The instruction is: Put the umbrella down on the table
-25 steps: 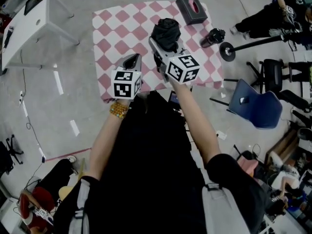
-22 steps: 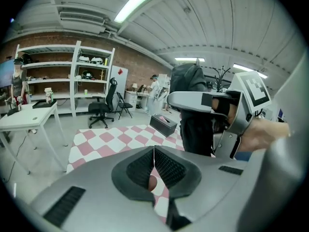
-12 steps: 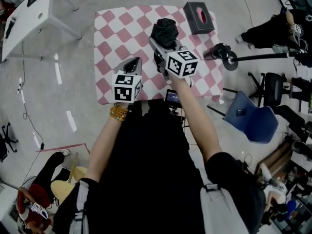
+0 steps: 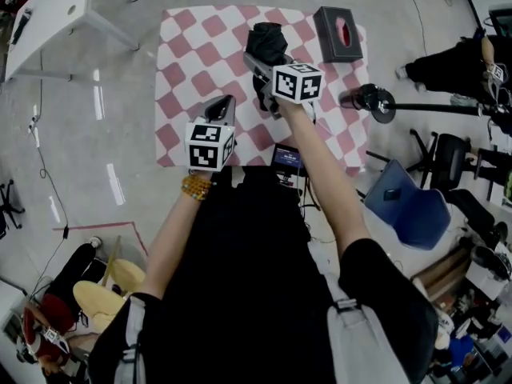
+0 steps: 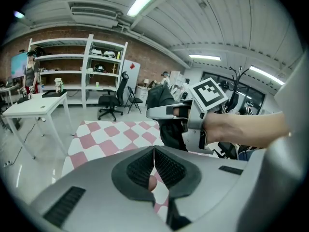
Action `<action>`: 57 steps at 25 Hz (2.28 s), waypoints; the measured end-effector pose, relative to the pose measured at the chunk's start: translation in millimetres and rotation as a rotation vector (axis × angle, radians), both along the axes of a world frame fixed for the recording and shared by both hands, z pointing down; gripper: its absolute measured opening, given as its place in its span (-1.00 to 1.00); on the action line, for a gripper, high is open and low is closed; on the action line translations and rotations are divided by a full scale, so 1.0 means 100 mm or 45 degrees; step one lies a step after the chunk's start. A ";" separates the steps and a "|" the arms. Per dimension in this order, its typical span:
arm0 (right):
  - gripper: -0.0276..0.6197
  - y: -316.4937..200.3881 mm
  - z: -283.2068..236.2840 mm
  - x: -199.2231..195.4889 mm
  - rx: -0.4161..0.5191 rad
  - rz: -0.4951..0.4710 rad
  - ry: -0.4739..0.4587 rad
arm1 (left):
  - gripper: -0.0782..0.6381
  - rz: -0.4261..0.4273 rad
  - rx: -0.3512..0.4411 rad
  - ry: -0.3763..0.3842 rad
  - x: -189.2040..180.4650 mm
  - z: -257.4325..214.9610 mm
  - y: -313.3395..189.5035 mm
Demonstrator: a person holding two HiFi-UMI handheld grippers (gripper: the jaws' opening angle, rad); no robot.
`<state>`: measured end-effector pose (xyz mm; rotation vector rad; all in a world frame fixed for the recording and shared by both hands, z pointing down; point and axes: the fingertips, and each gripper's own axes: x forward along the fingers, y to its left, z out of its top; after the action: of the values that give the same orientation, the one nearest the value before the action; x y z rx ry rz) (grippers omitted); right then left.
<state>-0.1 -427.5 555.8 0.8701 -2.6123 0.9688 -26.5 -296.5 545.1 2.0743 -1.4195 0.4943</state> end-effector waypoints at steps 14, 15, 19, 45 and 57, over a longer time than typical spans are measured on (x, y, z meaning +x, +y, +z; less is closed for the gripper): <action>-0.32 -0.27 0.77 -0.08 -0.251 -0.041 0.079 | -0.74 -0.070 -0.035 0.004 -0.10 0.12 -0.03; -0.32 -0.29 0.82 -0.07 -0.261 -0.032 0.089 | -0.74 -0.074 -0.036 0.003 -0.11 0.12 -0.02; -0.31 -0.37 0.97 -0.03 -0.328 0.013 0.085 | -0.74 -0.096 -0.044 0.002 -0.15 0.13 0.01; -0.26 -0.68 1.69 -0.10 -0.551 0.110 0.202 | -0.74 -0.168 -0.073 0.003 -0.40 0.24 -0.11; -0.23 -0.68 1.78 -0.17 -0.592 0.116 0.215 | -0.74 -0.174 -0.078 0.002 -0.50 0.24 -0.17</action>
<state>-16.9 -495.6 733.9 0.9029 -2.0933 1.3833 -76.4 -313.7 569.4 1.9142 -1.5142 0.4736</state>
